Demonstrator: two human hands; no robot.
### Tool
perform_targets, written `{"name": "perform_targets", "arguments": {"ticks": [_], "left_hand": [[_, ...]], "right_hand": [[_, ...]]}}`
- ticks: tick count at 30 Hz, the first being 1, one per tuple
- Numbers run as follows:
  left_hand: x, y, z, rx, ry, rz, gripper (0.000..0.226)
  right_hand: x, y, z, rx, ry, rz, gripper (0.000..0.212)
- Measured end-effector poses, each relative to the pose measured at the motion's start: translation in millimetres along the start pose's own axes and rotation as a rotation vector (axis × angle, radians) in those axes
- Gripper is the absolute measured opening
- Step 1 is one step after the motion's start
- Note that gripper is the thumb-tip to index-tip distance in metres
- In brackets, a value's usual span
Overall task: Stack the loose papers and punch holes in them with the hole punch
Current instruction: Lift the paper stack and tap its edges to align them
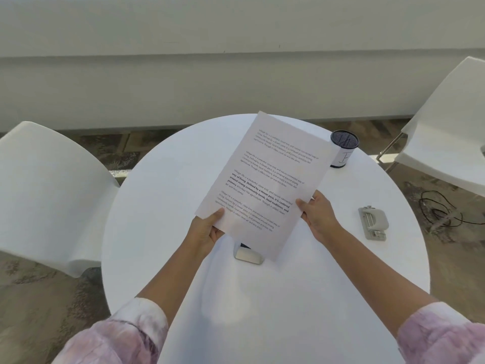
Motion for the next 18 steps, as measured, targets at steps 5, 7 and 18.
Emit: {"name": "perform_targets", "arguments": {"ticks": [5, 7, 18], "left_hand": [[-18, -1, 3, 0.028, -0.350, -0.166, 0.024], [-31, -1, -1, -0.004, -0.509, -0.290, 0.023], [-80, 5, -35, -0.076, -0.750, -0.666, 0.020]], "right_hand": [[24, -3, 9, 0.005, 0.168, 0.201, 0.027], [36, 1, 9, 0.015, 0.175, 0.262, 0.027], [59, 18, -7, 0.117, 0.160, 0.425, 0.028]]}}
Point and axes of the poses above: each hand's wrist, its own y-axis away from the middle knuckle, its own z-axis out of the back of the hand, x = y × z, the point moved 9 cm from there along -y, towards the middle knuckle, and after that the axes turned 11 degrees about -x, right-handed, at the moved point
